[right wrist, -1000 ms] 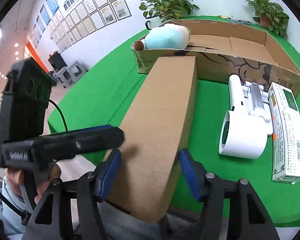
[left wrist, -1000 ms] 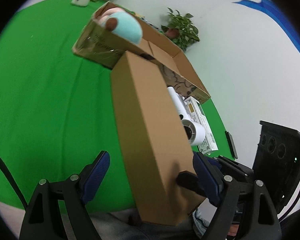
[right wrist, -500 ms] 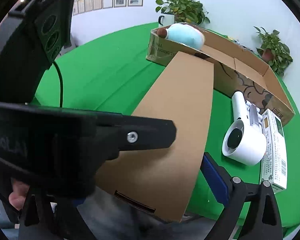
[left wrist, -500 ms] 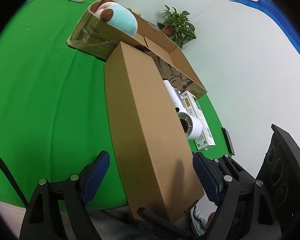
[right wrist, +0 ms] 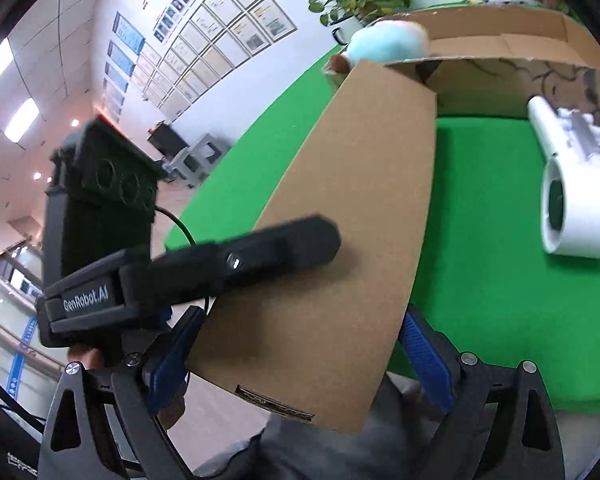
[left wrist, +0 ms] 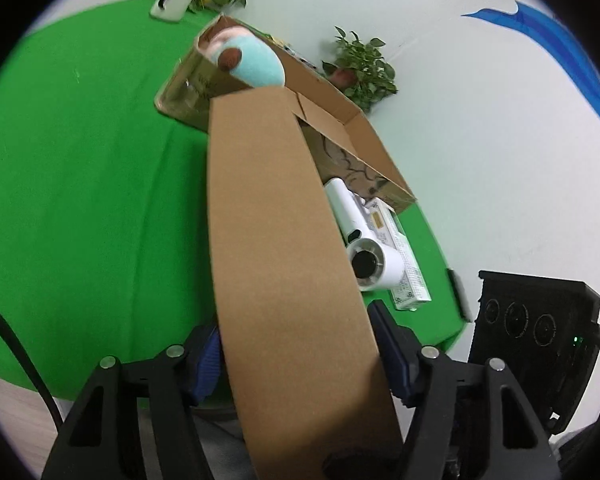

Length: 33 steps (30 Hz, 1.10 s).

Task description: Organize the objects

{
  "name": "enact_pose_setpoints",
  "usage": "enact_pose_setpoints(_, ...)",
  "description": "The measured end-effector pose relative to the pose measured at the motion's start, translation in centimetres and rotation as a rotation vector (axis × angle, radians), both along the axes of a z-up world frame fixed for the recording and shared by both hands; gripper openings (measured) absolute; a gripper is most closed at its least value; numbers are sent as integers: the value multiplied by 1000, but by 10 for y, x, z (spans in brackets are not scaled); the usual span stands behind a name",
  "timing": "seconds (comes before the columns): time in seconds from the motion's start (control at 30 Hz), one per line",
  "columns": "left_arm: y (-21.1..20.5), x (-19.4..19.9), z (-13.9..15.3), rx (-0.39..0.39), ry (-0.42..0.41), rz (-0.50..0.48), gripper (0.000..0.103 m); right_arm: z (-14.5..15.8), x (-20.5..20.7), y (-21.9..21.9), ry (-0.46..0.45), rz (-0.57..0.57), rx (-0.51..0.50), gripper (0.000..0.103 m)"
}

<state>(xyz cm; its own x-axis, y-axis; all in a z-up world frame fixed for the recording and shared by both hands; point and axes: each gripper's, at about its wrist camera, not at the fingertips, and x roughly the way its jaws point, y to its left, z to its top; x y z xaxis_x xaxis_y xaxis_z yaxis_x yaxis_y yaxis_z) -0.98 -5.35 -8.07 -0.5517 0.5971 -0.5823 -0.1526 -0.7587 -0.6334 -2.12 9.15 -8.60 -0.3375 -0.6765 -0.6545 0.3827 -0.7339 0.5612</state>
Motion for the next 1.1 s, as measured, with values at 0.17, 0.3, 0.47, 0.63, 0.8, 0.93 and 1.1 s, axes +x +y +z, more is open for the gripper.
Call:
enact_pose_setpoints(0.17,15,-4,10,-109,12,27,64,5,-1,2,39,7,23,96)
enact_pose_setpoints(0.3,41,-3,26,-329,82,55,54,13,1,14,95,-15,48,100)
enact_pose_setpoints(0.47,53,-10,33,-359,102,4,46,8,2,49,80,-79,68,100)
enact_pose_setpoints(0.63,74,-10,33,-324,128,-61,46,9,-3,85,62,-145,33,100)
enact_pose_setpoints(0.8,94,-6,38,-321,164,-131,46,13,1,100,72,-172,23,100)
enact_pose_setpoints(0.93,80,-9,40,-322,150,-71,51,10,4,102,63,-201,40,99)
enact_pose_setpoints(1.1,63,-20,11,-361,30,-31,58,7,11,79,83,-238,187,63)
